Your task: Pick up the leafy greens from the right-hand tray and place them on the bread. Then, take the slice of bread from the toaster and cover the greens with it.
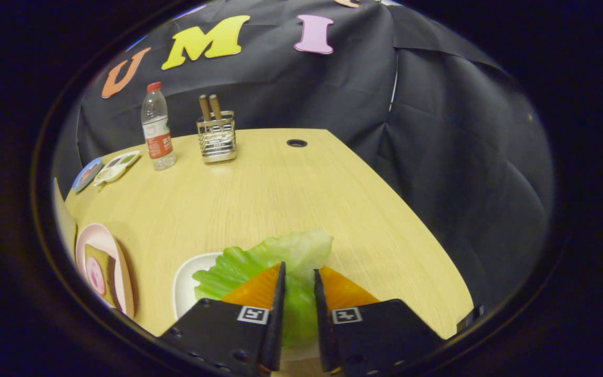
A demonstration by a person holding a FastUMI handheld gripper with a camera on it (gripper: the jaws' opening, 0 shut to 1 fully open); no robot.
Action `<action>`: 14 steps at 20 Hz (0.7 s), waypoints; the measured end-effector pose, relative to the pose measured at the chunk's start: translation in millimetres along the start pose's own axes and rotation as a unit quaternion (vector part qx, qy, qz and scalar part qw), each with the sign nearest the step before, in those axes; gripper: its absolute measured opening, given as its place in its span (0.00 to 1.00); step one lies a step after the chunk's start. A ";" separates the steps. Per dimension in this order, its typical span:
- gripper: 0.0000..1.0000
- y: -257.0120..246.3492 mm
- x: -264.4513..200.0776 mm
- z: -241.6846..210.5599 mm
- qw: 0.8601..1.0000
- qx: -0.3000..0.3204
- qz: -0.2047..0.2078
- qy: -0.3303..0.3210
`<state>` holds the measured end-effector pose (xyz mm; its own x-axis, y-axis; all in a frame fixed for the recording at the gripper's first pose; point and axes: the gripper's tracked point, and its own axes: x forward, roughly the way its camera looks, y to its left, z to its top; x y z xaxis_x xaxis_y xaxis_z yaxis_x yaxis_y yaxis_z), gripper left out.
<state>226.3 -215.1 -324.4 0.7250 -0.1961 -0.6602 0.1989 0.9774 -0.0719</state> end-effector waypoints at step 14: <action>0.00 19.5 -104.2 52.0 0.994 -0.035 0.026 -0.101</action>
<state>189.0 -179.8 -218.2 0.8524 -0.1509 -0.5007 0.1175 0.9882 -0.0978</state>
